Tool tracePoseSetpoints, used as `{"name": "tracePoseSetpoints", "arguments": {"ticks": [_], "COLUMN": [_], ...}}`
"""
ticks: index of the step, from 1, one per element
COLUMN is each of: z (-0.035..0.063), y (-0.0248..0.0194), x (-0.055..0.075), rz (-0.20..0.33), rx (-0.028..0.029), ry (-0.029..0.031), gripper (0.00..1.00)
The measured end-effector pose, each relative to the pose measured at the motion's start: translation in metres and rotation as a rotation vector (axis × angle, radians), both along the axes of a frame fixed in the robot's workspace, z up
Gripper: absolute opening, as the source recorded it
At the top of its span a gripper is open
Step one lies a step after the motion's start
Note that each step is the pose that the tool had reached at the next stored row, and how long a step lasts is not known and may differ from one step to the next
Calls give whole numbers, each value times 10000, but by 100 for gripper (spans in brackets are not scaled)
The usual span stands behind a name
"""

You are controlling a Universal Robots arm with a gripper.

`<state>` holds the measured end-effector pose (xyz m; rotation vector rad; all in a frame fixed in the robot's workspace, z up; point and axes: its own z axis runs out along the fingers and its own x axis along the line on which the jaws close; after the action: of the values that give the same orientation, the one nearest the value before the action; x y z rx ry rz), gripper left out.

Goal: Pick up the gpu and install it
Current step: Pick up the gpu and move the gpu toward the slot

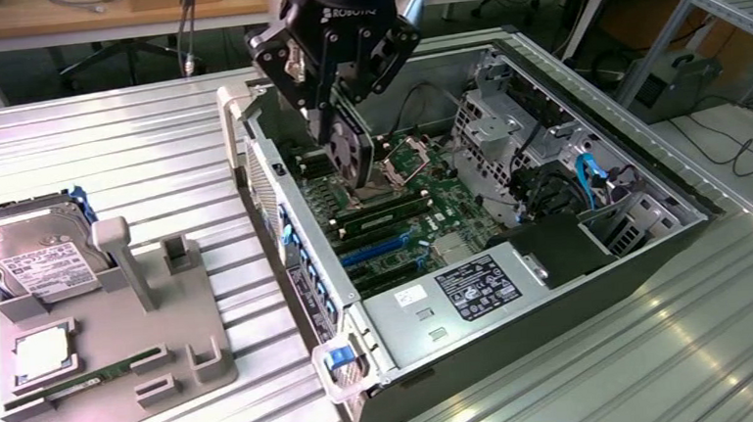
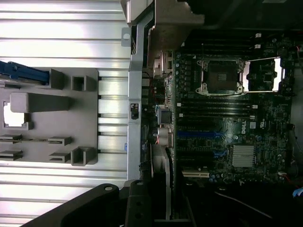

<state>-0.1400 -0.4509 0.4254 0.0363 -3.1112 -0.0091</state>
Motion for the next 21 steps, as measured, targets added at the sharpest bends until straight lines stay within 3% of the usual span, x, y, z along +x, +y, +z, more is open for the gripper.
{"name": "tracePoseSetpoints", "arguments": {"ticks": [21], "z": [0], "y": [0], "x": [181], "rz": [0], "rx": [-3], "ry": [0], "gripper": [28]}}
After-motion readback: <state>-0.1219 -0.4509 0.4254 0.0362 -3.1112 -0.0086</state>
